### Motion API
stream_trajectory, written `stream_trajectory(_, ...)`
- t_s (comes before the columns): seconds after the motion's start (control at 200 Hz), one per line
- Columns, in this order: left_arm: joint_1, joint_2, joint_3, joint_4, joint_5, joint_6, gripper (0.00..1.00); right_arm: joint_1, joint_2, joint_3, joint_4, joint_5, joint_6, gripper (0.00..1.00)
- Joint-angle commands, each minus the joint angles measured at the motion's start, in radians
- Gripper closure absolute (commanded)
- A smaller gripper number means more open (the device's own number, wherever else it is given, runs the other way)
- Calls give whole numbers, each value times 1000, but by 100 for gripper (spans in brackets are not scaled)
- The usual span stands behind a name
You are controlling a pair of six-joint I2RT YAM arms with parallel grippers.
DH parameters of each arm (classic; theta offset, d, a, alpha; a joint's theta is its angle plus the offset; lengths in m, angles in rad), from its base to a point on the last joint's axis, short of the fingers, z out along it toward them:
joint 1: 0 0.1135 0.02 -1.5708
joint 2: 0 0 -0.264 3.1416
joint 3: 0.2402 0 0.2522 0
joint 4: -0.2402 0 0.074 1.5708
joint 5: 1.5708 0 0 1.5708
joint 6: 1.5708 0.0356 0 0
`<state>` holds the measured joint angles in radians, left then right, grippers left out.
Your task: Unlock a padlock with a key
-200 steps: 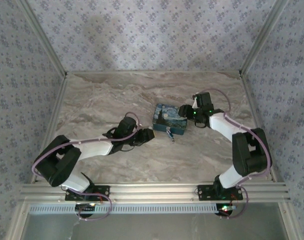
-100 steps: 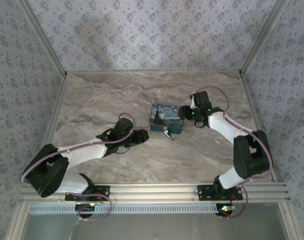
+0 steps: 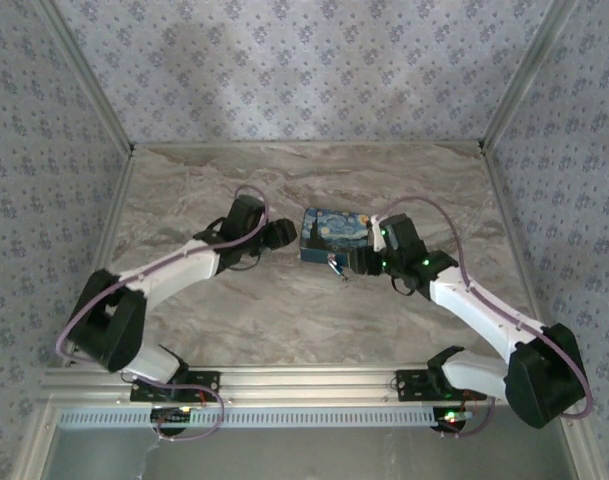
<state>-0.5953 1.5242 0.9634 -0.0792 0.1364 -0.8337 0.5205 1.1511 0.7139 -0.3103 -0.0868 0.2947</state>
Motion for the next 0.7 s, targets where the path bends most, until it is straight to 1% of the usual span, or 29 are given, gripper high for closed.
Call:
stream_trajectory(0.0, 19, 108, 112, -39, 71, 54, 39, 41, -5, -42, 22, 6, -26, 45)
stream_trajectory(0.11, 24, 209, 206, -66, 80, 67, 39, 86, 39, -56, 53, 48, -35, 46)
stream_trajectory(0.23, 27, 266, 251, -66, 84, 60, 40, 123, 103, -52, 95, 80, -43, 47)
stream_trajectory(0.39, 32, 289, 270, -63, 83, 53, 40, 155, 192, -27, 140, 127, -68, 48)
stream_trajectory(0.57, 38, 300, 285, -68, 91, 56, 40, 189, 290, 10, 161, 188, -87, 49)
stream_trajectory(0.695, 40, 307, 287, -65, 98, 56, 40, 204, 339, 35, 165, 229, -90, 51)
